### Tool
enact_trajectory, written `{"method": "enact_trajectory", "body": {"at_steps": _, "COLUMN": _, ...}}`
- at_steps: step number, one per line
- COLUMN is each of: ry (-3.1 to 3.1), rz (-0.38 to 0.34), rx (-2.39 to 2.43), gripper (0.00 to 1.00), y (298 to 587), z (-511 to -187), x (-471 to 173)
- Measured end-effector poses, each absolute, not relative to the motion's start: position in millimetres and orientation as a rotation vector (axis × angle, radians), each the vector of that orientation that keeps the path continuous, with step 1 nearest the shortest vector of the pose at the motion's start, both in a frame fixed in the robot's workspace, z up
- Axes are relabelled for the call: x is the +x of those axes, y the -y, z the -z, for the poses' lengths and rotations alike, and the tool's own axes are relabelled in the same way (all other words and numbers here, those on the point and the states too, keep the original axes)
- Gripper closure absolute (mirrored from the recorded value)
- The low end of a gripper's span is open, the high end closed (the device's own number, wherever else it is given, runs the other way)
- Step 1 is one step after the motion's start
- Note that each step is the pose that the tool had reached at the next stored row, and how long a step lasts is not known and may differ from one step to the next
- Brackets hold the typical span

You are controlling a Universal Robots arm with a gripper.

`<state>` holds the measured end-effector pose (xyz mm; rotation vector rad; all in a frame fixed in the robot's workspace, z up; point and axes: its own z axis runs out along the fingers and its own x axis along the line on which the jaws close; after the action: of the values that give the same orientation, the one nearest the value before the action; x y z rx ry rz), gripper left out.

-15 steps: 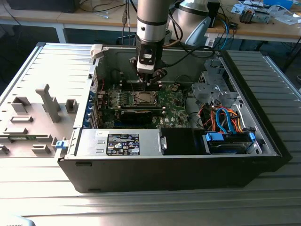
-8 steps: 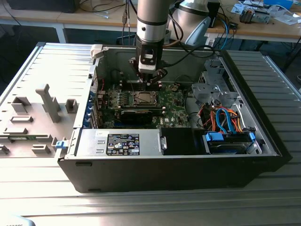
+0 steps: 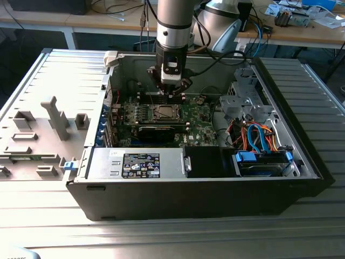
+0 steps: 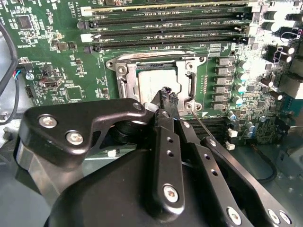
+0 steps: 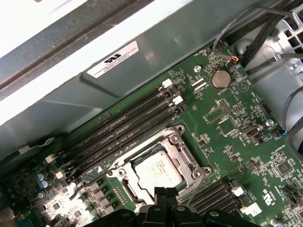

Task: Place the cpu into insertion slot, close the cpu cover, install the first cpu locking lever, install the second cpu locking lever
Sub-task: 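Install the first cpu locking lever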

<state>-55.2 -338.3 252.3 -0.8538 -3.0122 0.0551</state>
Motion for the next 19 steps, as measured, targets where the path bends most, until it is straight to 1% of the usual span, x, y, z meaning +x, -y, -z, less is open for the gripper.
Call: {"method": "enact_trajectory", "body": {"at_steps": 19, "ry": 3.063, "rz": -0.056, "rx": -0.661, "gripper": 0.89, "y": 338.3, "z": -252.2, "x": -55.2}}
